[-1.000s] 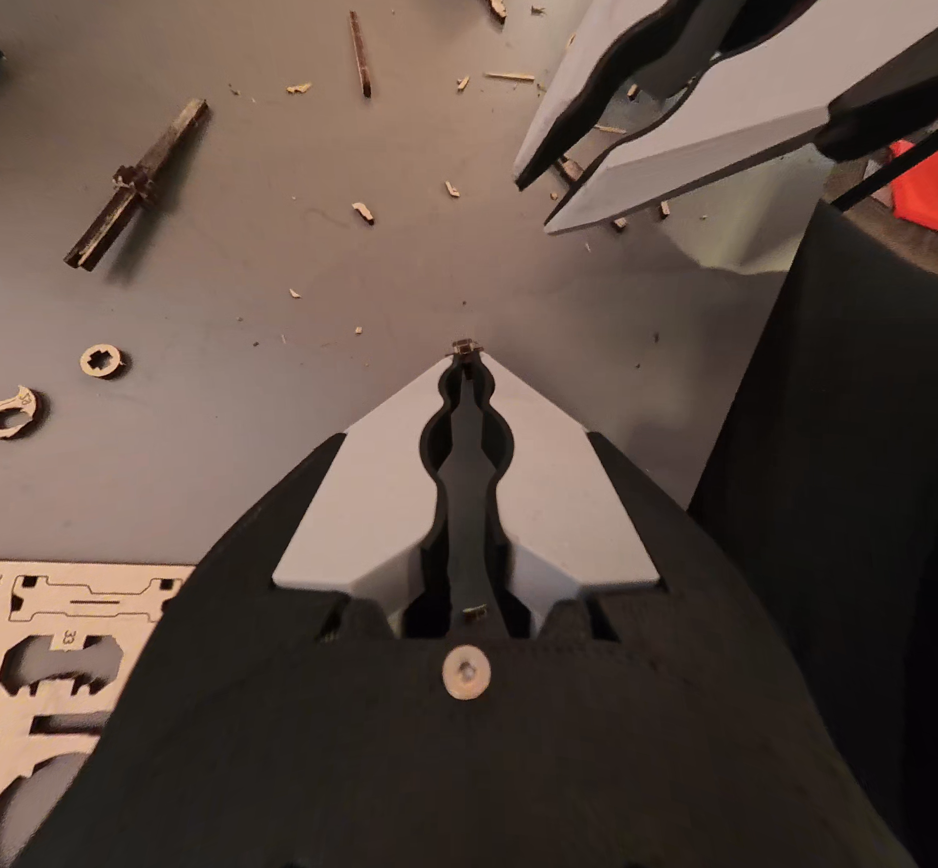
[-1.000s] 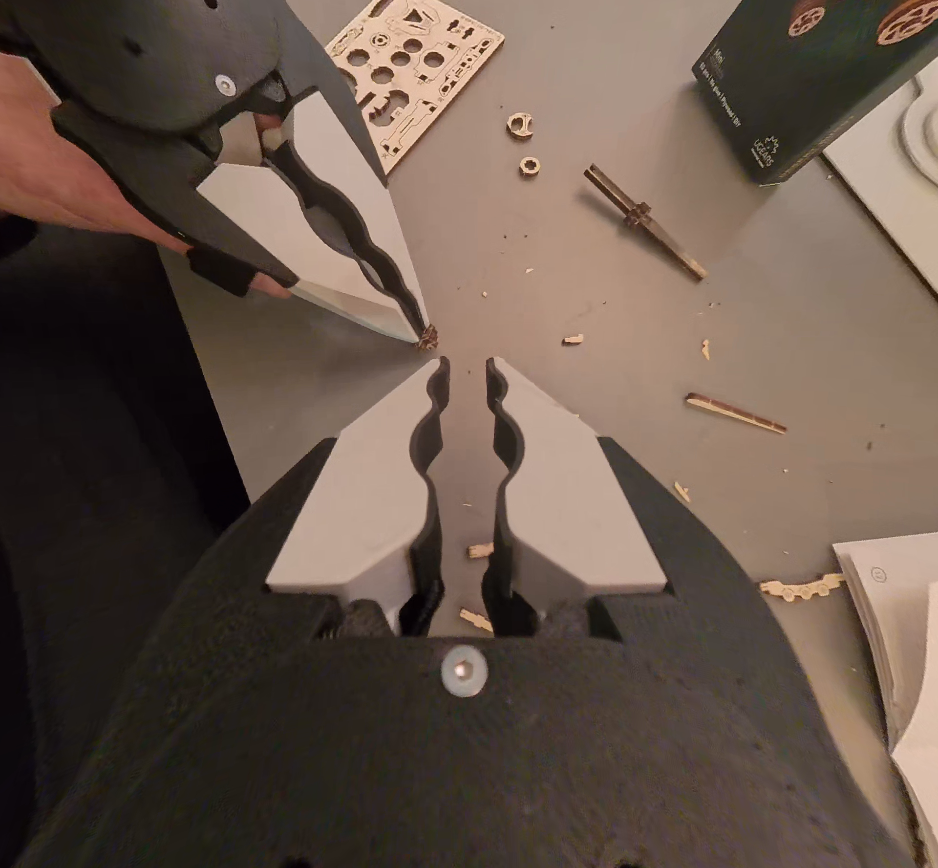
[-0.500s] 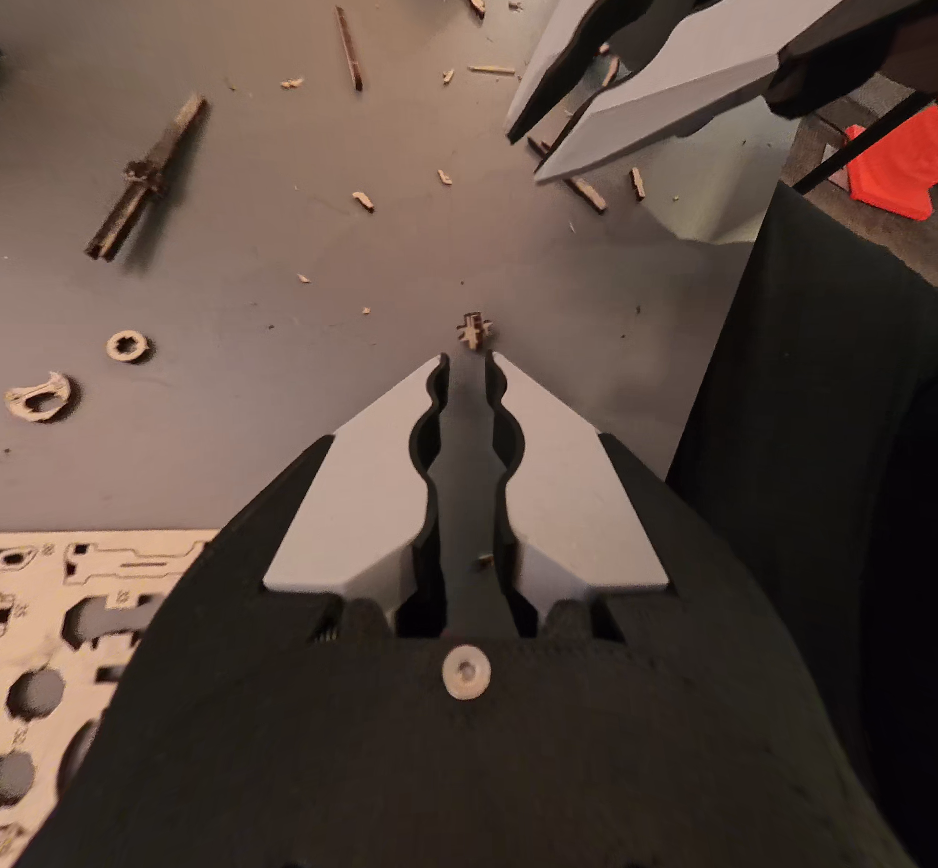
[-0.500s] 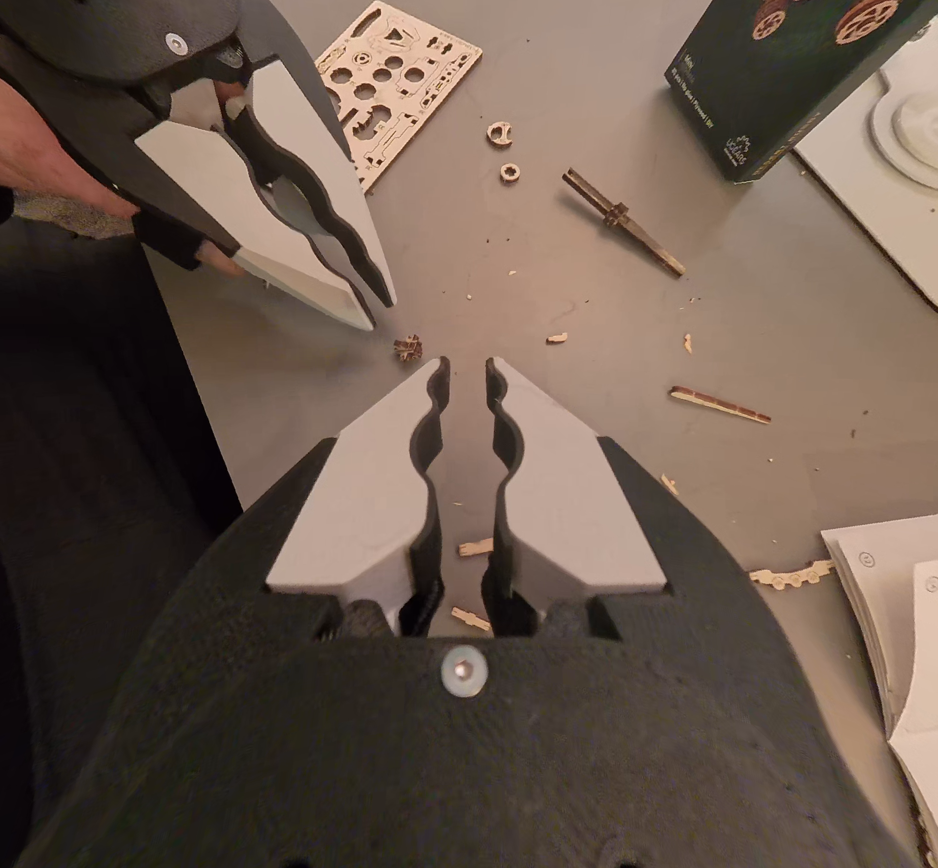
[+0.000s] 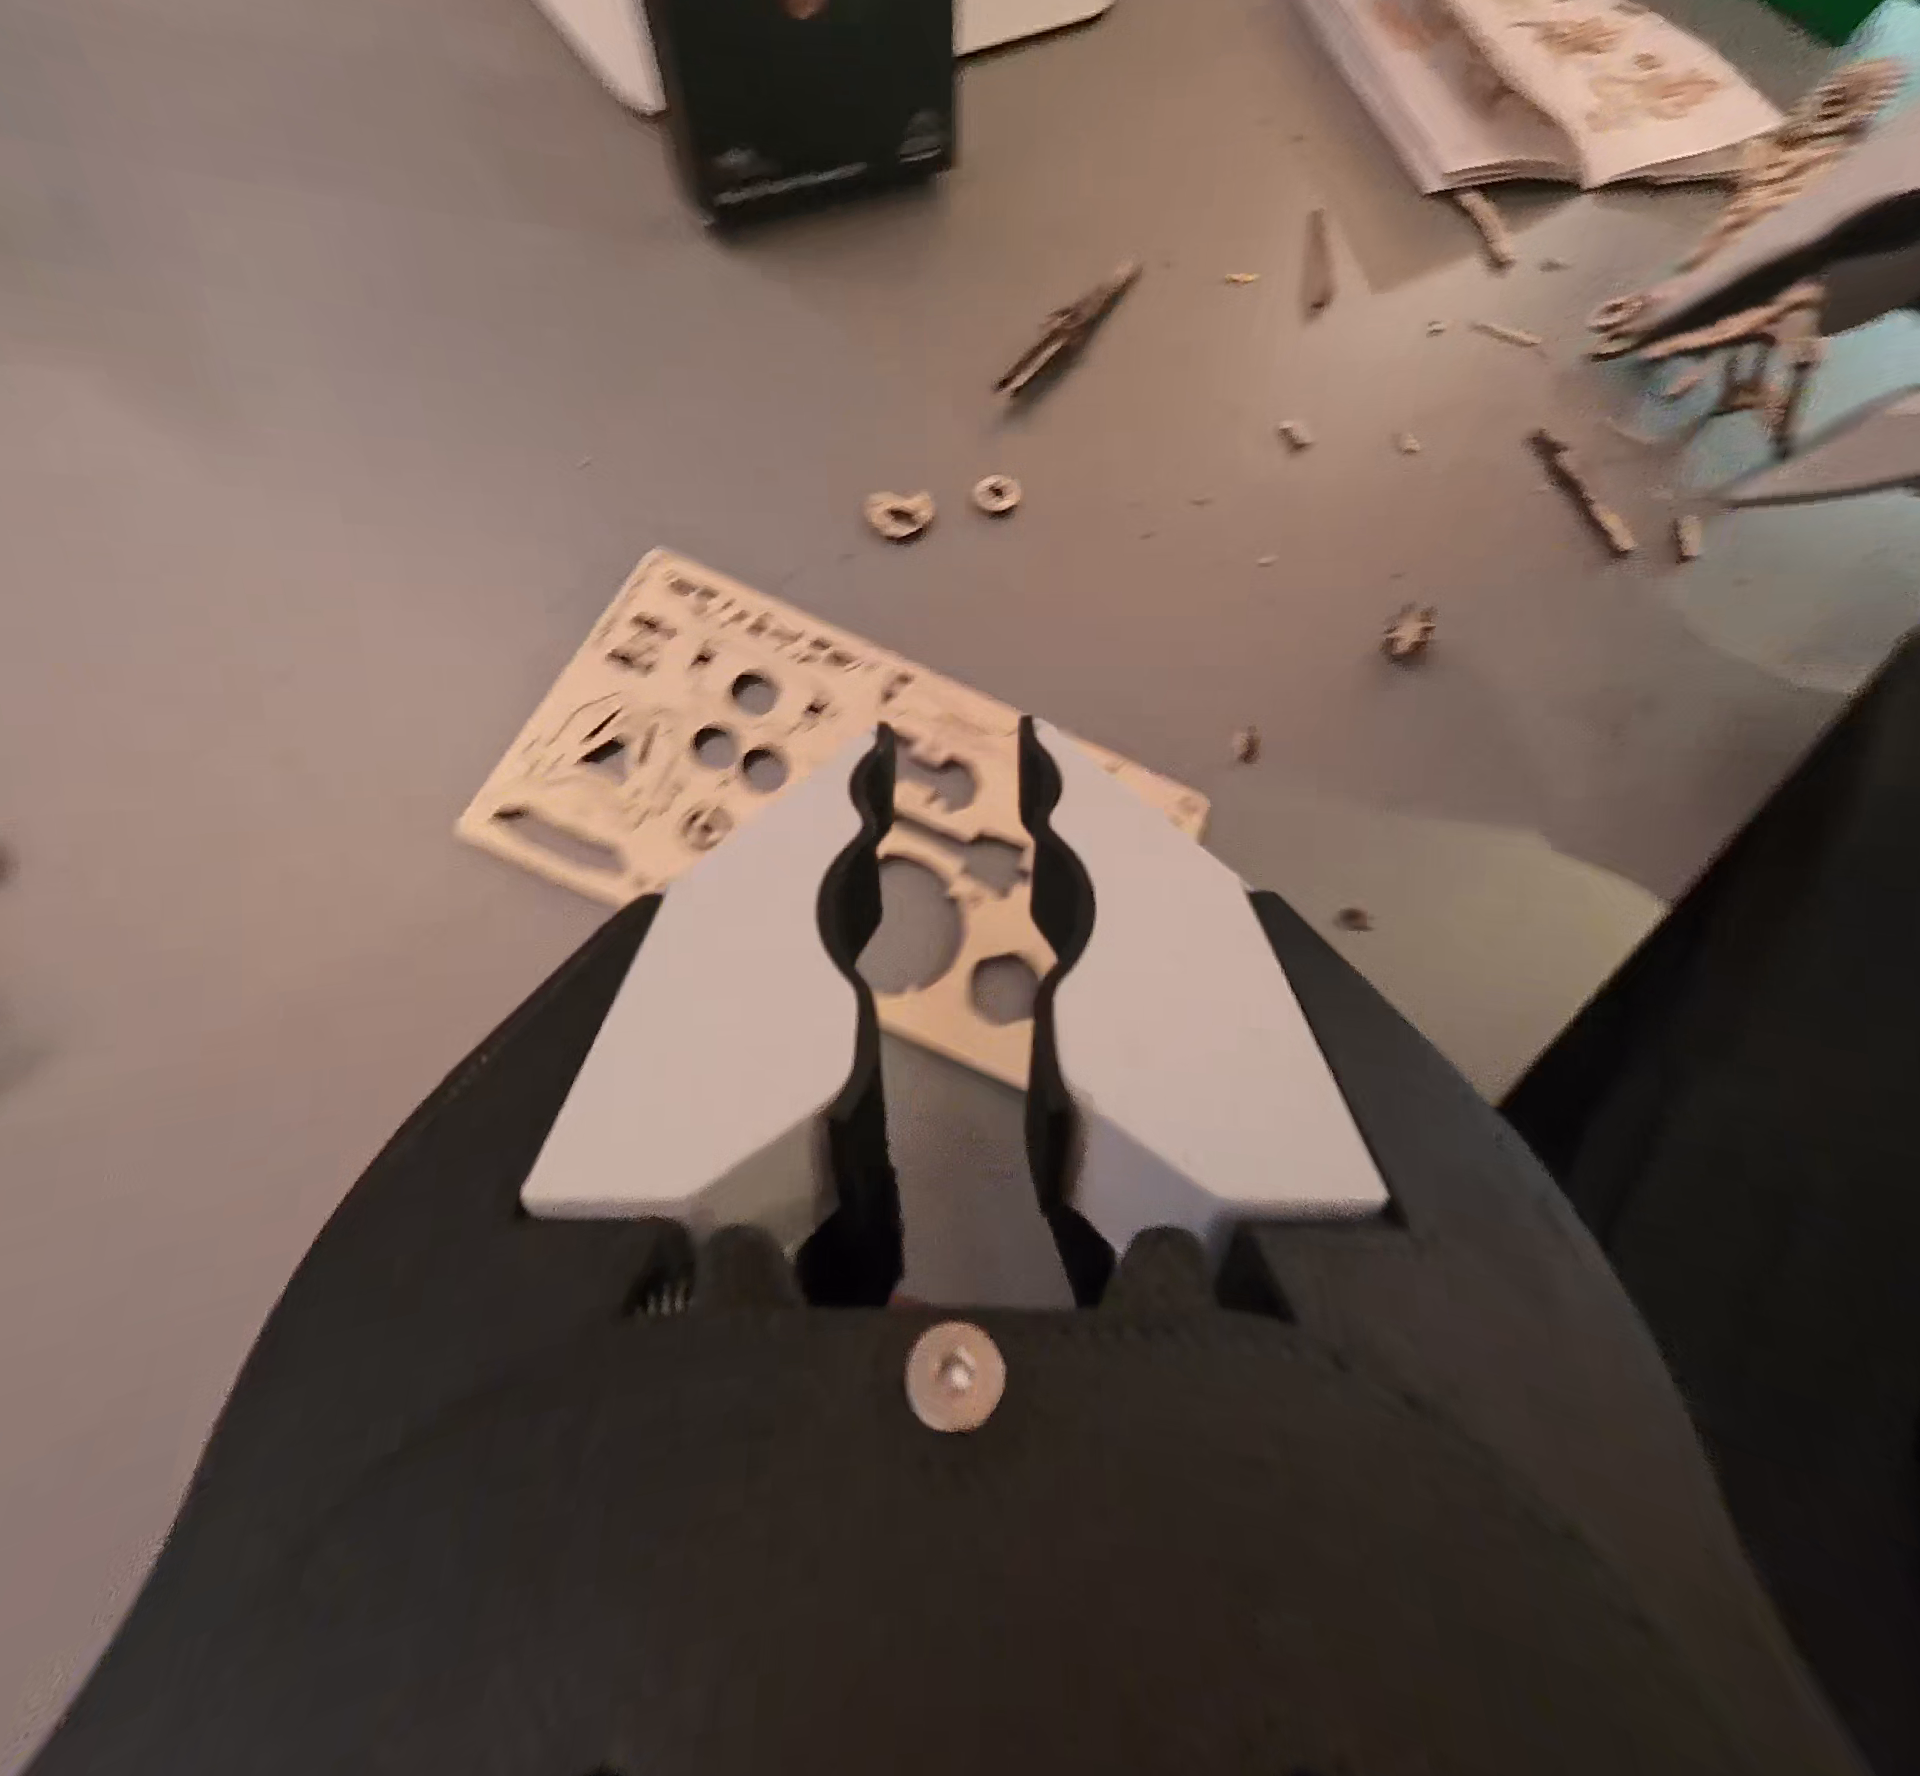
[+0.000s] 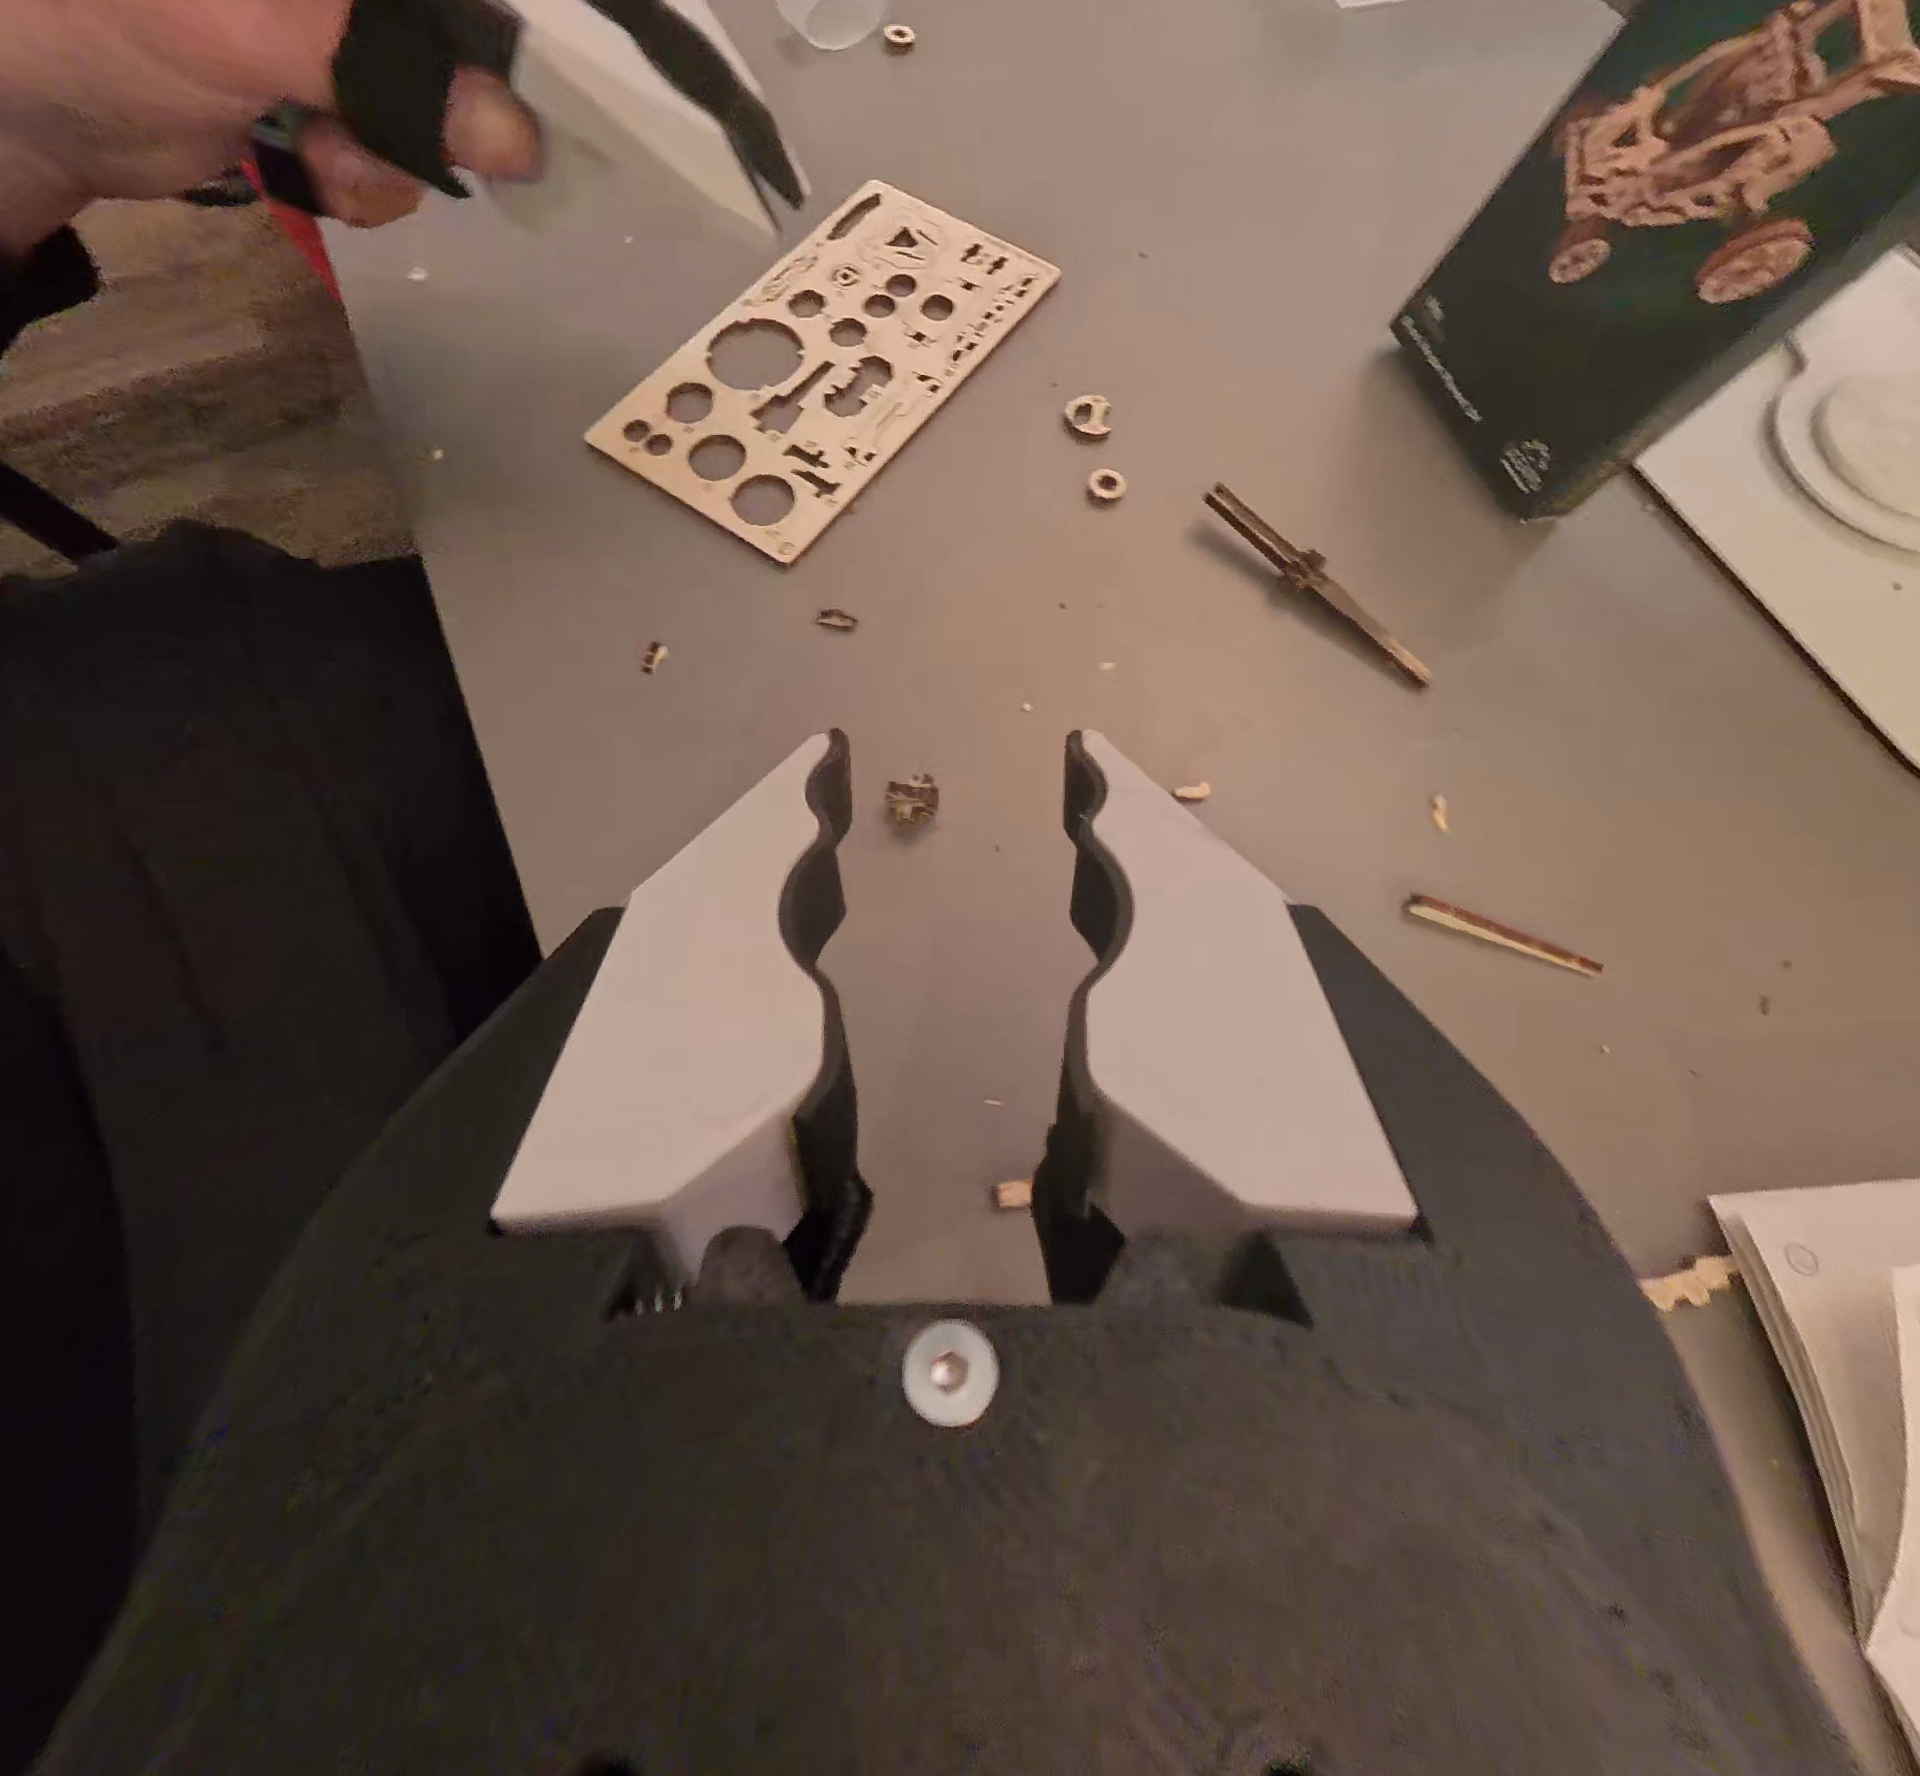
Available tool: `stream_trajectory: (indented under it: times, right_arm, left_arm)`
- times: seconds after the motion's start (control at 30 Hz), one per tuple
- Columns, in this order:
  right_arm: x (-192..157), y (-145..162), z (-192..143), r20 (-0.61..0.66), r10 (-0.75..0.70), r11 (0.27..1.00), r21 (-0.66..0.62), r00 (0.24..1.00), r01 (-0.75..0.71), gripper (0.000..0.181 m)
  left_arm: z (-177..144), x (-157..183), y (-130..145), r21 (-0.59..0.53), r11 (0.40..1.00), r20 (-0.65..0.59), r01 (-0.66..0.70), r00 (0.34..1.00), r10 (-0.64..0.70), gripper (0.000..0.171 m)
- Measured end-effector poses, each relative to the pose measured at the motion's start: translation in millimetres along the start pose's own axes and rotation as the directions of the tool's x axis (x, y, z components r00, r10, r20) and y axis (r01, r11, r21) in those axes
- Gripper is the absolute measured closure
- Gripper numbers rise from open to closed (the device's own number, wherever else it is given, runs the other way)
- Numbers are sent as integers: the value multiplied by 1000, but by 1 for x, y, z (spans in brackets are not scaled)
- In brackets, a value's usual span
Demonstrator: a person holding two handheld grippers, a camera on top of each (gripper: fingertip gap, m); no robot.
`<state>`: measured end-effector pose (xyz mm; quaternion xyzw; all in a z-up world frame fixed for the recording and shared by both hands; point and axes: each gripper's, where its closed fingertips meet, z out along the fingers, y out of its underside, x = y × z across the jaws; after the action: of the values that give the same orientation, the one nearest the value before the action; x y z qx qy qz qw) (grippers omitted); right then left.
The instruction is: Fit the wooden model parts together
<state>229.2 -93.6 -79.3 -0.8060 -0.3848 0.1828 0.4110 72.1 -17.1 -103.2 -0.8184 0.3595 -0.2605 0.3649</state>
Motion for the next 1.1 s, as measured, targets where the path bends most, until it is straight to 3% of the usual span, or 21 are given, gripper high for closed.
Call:
stream_trajectory:
  times: [0.17,0.3,0.47,1.1]
  right_arm:
    - [-45,-9,10,97,-124,992,-1,988,124,144]
    - [-88,-12,18,172,-260,964,-14,950,266,145]
    - [-131,-16,22,246,-347,934,8,905,356,146]
    - [-124,-16,13,273,-285,956,11,919,294,147]
  left_arm:
    - [-1,-32,23,25,994,87,102,991,-104,150]
    - [10,-40,49,-54,992,131,112,986,-105,148]
    - [12,-43,48,-33,994,149,108,984,-102,152]
    - [13,-42,47,-31,995,143,95,986,-89,150]
